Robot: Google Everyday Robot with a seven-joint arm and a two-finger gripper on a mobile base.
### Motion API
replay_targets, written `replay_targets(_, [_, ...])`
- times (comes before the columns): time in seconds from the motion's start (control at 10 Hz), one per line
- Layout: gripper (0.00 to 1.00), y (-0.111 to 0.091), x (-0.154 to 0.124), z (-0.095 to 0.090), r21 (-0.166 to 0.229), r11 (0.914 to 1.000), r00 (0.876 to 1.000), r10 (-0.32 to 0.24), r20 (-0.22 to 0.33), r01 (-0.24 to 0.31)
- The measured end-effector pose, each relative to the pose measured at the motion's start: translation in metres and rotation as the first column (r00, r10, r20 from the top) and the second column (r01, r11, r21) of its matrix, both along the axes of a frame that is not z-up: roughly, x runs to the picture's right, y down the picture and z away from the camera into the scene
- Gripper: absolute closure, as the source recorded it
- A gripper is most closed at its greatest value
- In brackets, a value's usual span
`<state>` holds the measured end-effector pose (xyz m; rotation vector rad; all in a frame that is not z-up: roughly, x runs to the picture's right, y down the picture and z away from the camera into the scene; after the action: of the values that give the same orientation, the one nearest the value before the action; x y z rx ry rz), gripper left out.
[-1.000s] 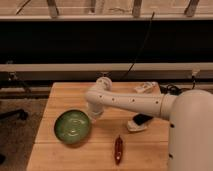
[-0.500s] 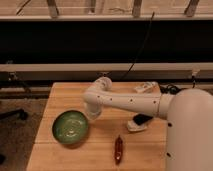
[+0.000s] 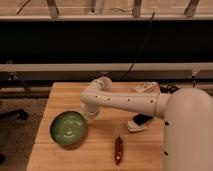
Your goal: Push the ceramic bowl across the table
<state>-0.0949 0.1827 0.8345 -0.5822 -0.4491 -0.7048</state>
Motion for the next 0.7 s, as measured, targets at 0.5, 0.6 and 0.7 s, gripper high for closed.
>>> replay_targets(0.5, [1.00, 0.001, -0.016, -0.001, 0.006, 0.9996, 0.999, -0.027, 0.031, 0.026])
replay_targets(0.6, [1.00, 0.002, -0.020, -0.001, 0.009, 0.9993, 0.999, -0.036, 0.039, 0.035])
replay_targets(0.7, [1.00, 0.002, -0.026, -0.002, 0.012, 0.9988, 0.998, -0.047, 0.051, 0.047])
